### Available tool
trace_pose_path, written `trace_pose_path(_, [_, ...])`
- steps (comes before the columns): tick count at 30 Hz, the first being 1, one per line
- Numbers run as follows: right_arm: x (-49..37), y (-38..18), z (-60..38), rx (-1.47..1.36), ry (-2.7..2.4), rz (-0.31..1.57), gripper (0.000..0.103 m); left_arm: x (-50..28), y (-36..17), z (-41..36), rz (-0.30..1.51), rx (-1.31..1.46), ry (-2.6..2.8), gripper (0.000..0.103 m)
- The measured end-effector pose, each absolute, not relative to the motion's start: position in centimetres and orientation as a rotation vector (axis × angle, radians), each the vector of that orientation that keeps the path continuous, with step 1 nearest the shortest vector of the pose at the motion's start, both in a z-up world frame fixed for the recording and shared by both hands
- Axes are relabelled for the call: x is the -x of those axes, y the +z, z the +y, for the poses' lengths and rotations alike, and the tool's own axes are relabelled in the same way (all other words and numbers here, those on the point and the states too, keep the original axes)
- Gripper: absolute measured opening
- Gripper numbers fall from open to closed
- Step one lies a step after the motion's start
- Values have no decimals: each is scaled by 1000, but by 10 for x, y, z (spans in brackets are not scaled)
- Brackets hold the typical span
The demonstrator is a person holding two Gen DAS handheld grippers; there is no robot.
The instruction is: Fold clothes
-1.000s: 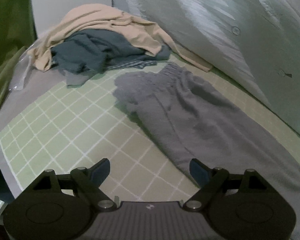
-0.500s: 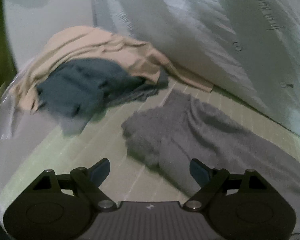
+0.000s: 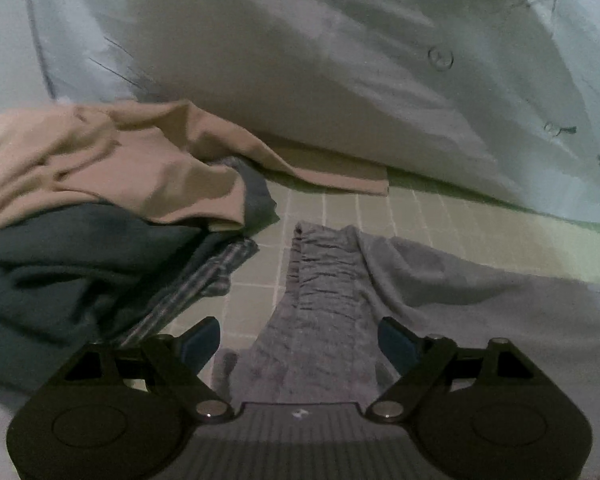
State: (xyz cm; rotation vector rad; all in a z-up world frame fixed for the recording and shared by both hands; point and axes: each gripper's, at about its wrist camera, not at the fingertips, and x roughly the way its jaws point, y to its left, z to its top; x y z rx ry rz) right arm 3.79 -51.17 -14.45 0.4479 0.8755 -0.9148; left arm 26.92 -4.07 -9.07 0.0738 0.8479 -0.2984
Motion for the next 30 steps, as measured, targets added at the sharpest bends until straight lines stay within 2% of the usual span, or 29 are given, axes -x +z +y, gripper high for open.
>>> trace_pose_path(3, [-41,-145,-510,-436,-926,879,103,-279,-103,-42,877,-75,-350,85])
trace_pose_path(9, [-41,-146,-506,-461,-949,868,103,-287,-120,-42,929,-60,-335,71])
trace_pose_path(12, [-40,-146,-504,-453,-955,862,103,-288,-120,-39,927,-39,-340,49])
trace_pose_path(14, [-39,-147,-503,-451,-958,855,103,-287,-116,-36,916,-12,-359,24])
trace_pose_path(16, [-38,-147,-501,-455,-959,849,103,-284,-110,-33,898,21,-364,17])
trace_pose_path(25, [-28,-147,-498,-437,-911,844,103,-229,-43,11,754,141,-377,12])
trace_pose_path(30, [-19,-147,-494,-420,-888,833,103,-184,-49,41,811,191,-312,12])
